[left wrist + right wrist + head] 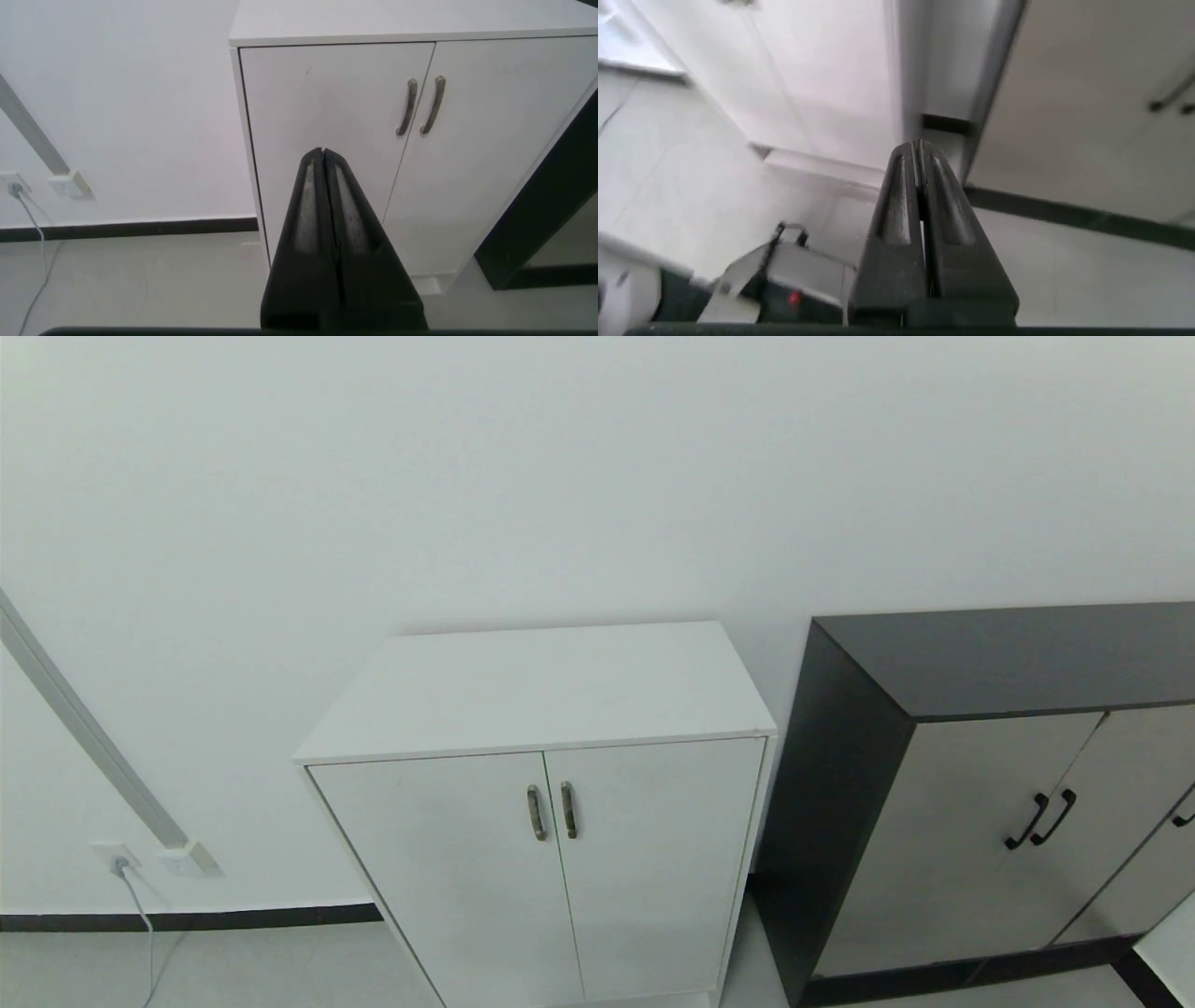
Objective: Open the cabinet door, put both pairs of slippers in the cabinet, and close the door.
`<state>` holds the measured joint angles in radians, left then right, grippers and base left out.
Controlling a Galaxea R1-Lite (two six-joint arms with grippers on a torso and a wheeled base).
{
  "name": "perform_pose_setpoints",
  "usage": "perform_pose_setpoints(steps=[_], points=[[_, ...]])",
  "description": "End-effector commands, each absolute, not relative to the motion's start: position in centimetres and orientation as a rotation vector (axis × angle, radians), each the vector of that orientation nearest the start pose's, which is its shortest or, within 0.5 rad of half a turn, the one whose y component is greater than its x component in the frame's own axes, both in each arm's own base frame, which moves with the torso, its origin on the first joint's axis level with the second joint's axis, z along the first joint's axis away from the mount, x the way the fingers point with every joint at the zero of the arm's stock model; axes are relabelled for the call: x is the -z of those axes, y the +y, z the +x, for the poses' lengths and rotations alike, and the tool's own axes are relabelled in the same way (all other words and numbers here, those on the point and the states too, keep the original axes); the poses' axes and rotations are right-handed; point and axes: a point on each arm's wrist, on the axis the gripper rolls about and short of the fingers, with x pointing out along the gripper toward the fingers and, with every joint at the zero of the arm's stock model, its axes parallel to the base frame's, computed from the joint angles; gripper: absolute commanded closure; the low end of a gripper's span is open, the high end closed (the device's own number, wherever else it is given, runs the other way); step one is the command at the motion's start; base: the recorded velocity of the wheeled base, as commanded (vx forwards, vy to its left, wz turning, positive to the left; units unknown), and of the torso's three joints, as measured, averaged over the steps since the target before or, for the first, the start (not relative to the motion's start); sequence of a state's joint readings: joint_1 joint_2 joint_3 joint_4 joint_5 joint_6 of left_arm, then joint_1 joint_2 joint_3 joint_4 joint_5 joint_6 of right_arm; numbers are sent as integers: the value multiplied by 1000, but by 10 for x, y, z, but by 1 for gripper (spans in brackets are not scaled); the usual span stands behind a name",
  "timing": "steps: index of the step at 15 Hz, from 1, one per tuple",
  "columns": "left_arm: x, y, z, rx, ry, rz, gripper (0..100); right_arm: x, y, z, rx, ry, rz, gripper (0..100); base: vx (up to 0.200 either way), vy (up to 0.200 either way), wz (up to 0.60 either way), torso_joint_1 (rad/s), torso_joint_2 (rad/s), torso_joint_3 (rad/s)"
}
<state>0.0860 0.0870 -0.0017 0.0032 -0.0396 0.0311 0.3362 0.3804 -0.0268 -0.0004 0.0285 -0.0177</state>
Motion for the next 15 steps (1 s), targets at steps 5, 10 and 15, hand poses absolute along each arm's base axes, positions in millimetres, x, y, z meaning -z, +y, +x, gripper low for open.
perform_pose_setpoints(steps=[5, 10, 15], points=[[-77, -2, -16, -45, 90, 27, 100, -79, 2, 2, -441, 309, -97, 100, 0, 0, 0, 0, 0, 0], [-77, -2, -16, -45, 90, 27, 100, -79, 0, -2, -326, 258, -74, 100, 0, 0, 0, 0, 0, 0], [-77, -2, -16, -45, 90, 25, 100, -78, 0, -8, -169, 191, -51, 100, 0, 0, 0, 0, 0, 0]])
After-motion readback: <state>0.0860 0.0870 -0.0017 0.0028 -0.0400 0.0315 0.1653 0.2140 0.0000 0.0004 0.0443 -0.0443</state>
